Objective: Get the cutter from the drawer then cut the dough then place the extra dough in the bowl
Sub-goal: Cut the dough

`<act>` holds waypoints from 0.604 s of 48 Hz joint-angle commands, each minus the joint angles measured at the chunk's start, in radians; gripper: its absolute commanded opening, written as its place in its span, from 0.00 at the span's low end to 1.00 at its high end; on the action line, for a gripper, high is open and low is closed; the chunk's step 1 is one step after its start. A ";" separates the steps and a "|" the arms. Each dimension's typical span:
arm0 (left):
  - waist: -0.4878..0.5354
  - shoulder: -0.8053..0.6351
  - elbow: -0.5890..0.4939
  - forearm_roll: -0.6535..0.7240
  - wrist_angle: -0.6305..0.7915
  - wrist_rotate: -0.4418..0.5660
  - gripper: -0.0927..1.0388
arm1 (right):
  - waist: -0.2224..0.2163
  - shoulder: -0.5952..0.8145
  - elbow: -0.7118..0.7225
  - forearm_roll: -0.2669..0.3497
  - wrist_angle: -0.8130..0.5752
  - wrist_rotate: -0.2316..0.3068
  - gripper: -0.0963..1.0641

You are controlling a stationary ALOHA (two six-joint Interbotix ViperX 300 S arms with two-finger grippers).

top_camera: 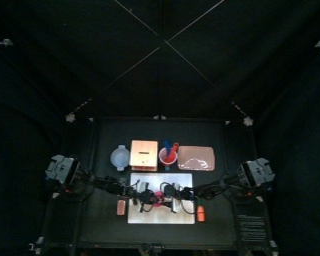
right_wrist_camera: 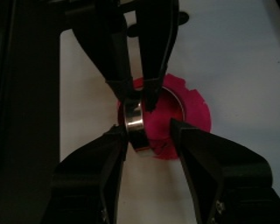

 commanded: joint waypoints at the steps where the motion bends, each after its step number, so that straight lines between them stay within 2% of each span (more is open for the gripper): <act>1: 0.000 -0.017 -0.012 0.002 -0.018 0.000 0.61 | -0.015 -0.041 -0.026 -0.014 -0.005 -0.002 0.77; 16: 0.002 -0.012 0.003 -0.051 -0.018 0.000 0.78 | -0.018 -0.041 -0.031 -0.015 -0.005 0.000 0.77; 29: 0.002 -0.038 0.017 -0.061 -0.018 0.000 0.79 | -0.020 -0.041 -0.046 -0.017 0.000 -0.002 0.77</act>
